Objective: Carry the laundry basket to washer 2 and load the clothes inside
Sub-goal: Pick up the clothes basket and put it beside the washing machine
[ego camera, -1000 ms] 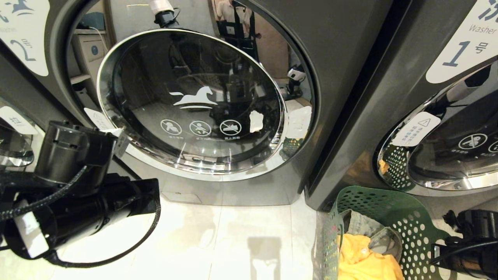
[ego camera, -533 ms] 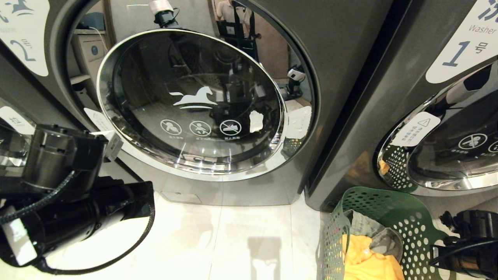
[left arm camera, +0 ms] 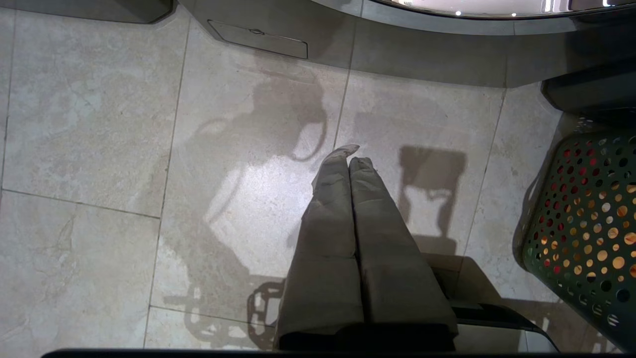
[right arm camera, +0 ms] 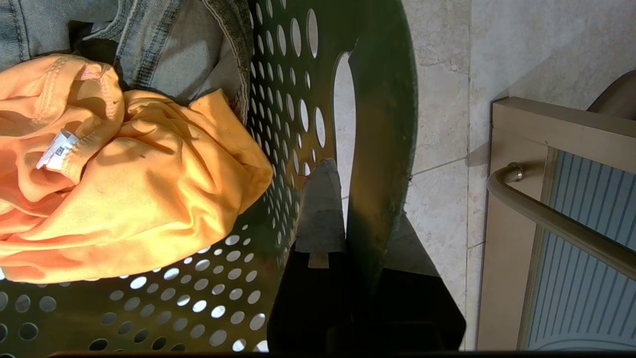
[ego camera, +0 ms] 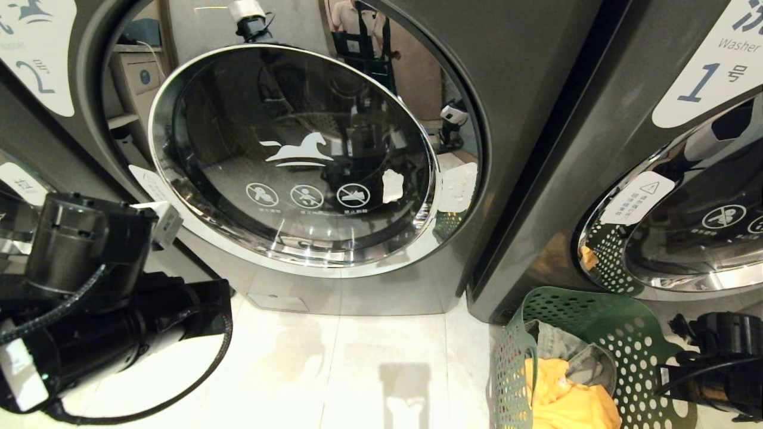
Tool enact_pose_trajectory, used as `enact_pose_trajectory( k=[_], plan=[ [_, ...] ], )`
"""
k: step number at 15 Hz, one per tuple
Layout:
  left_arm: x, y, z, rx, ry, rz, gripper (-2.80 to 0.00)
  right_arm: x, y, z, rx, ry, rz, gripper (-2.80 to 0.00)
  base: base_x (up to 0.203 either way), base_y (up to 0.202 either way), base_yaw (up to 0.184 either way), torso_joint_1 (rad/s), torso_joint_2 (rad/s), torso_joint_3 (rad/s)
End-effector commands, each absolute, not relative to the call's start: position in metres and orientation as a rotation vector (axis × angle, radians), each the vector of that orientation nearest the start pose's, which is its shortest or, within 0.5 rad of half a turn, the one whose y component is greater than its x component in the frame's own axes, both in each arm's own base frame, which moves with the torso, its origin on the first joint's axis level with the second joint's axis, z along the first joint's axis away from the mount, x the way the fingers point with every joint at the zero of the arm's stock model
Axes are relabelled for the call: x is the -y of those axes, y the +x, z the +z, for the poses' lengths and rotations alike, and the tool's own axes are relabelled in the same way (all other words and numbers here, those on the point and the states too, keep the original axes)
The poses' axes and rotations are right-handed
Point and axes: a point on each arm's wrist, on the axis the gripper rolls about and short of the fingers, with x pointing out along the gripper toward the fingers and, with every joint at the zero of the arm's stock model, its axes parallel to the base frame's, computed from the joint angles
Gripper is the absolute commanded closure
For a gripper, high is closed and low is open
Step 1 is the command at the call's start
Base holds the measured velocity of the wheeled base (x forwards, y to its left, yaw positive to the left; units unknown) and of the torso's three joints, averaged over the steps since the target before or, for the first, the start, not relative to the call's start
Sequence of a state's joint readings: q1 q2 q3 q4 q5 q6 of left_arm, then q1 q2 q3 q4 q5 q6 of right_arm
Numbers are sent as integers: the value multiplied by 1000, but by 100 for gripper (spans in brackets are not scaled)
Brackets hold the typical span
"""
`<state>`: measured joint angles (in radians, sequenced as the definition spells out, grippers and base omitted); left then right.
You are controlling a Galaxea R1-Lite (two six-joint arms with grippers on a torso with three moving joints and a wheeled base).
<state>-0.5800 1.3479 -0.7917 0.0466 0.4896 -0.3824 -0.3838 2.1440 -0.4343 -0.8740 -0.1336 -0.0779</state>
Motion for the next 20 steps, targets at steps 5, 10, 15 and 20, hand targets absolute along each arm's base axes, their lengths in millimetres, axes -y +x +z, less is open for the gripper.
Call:
enact_pose_trajectory(
  k=[5, 10, 15, 20],
  plan=[
    [102, 175, 204, -533, -62, 18, 0, 107, 258, -10, -865, 34, -452, 0, 0, 0, 0, 0, 0, 0],
    [101, 174, 204, -532, -63, 21, 0, 98, 241, -7, -891, 69, -378, 0, 0, 0, 0, 0, 0, 0],
    [97, 172, 203, -530, -68, 30, 0, 99, 243, -8, -874, 65, -383, -280, 0, 0, 0, 0, 0, 0],
    [97, 172, 204, -528, -68, 30, 0, 97, 238, -5, -870, 53, -382, -280, 0, 0, 0, 0, 0, 0]
  ],
)
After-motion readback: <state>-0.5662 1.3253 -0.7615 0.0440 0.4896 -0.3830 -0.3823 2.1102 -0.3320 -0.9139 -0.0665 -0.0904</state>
